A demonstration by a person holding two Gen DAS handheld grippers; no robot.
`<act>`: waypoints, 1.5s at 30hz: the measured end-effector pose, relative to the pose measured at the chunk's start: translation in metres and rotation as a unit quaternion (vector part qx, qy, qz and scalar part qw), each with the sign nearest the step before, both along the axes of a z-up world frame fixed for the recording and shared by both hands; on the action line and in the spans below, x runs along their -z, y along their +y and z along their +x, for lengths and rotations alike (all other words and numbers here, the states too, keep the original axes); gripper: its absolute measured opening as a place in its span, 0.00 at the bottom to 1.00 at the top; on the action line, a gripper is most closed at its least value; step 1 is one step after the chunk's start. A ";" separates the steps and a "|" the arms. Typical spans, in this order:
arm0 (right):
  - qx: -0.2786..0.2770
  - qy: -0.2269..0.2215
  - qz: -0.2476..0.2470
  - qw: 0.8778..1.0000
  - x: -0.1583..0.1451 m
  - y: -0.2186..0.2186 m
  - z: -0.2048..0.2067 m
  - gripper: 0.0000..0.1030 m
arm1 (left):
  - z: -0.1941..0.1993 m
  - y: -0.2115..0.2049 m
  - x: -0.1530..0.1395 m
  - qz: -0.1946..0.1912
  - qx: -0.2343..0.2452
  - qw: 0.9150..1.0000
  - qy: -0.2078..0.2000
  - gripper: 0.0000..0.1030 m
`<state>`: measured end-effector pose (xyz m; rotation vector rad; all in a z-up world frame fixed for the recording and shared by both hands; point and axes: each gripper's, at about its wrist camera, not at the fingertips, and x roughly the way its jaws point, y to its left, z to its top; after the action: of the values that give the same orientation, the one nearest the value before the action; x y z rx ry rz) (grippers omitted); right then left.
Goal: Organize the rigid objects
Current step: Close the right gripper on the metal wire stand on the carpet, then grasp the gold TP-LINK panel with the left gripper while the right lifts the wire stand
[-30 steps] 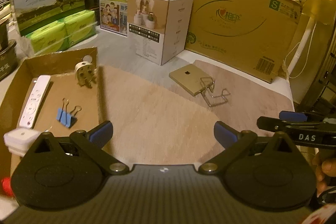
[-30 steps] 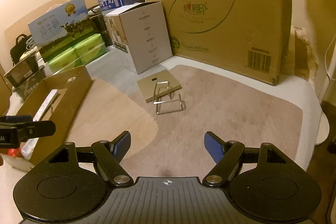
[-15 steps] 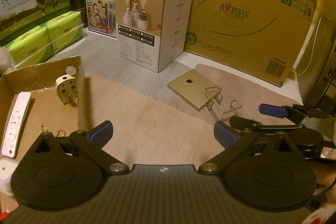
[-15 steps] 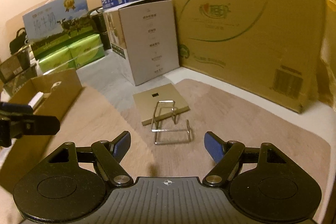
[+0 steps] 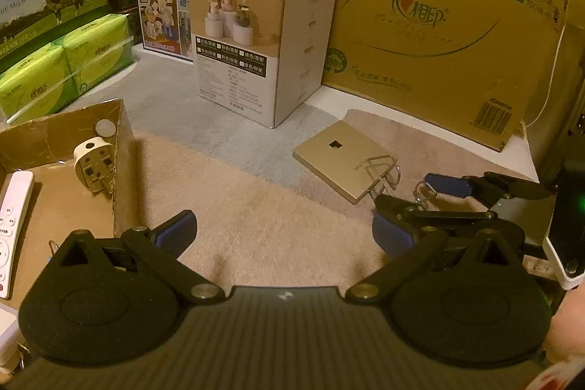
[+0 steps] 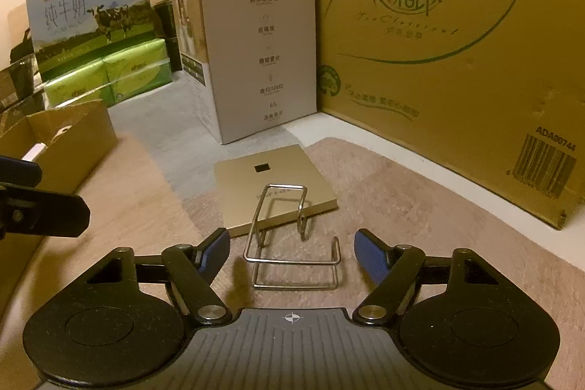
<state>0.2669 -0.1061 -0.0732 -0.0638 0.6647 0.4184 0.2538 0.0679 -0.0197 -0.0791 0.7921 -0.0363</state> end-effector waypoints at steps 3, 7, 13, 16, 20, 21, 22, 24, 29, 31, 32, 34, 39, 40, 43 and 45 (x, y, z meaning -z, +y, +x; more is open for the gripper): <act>-0.003 0.002 -0.004 1.000 0.000 0.000 0.001 0.53 | 0.002 -0.001 0.000 0.001 0.001 1.000 0.000 0.98; -0.001 0.004 -0.010 1.000 -0.002 -0.001 -0.002 0.53 | 0.001 -0.003 -0.002 0.005 0.007 1.000 0.000 0.98; 0.004 0.003 -0.007 1.000 -0.009 -0.017 -0.017 0.52 | 0.002 -0.008 -0.006 0.015 0.027 1.000 0.003 0.98; 0.014 -0.003 -0.007 1.000 -0.013 -0.030 -0.022 0.52 | 0.008 -0.016 -0.007 0.028 0.056 0.998 0.005 0.98; 0.019 -0.008 -0.006 1.000 -0.015 -0.046 -0.021 0.52 | 0.024 -0.028 -0.007 0.035 0.115 0.993 0.000 0.98; 0.019 -0.009 -0.004 1.000 -0.016 -0.050 -0.019 0.52 | 0.029 -0.031 -0.007 0.031 0.137 0.990 -0.002 0.98; 0.018 -0.010 -0.001 1.000 -0.016 -0.054 -0.017 0.52 | 0.035 -0.034 -0.006 0.031 0.157 0.987 -0.001 0.98; 0.012 -0.013 0.001 1.000 -0.016 -0.059 -0.012 0.52 | 0.045 -0.040 -0.003 0.041 0.188 0.981 0.001 0.98; -0.006 -0.013 0.003 1.000 -0.016 -0.068 -0.003 0.52 | 0.073 -0.046 0.007 0.049 0.235 0.971 0.016 0.98; -0.012 -0.013 0.005 1.000 -0.016 -0.071 0.001 0.52 | 0.086 -0.047 0.016 0.059 0.250 0.966 0.024 0.98; -0.014 -0.012 0.005 1.000 -0.015 -0.072 0.003 0.52 | 0.091 -0.049 0.020 0.068 0.258 0.963 0.027 0.98; -0.020 -0.012 0.008 1.000 -0.015 -0.074 0.007 0.52 | 0.102 -0.052 0.030 0.092 0.277 0.956 0.037 0.98; -0.038 -0.012 0.003 0.999 -0.015 -0.073 0.014 0.52 | 0.124 -0.055 0.045 0.121 0.306 0.943 0.045 0.98; -0.039 -0.012 0.005 0.999 -0.015 -0.073 0.016 0.52 | 0.129 -0.055 0.047 0.119 0.310 0.942 0.047 0.98; -0.041 -0.010 0.007 0.999 -0.015 -0.072 0.018 0.52 | 0.141 -0.059 0.053 0.124 0.321 0.937 0.054 0.94; -0.040 -0.008 0.006 0.999 -0.014 -0.071 0.019 0.52 | 0.146 -0.062 0.057 0.125 0.330 0.934 0.063 0.87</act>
<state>0.2862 -0.1772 -0.0595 -0.0822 0.6452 0.4979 0.3999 0.0057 -0.0772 0.4344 0.9165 -0.5727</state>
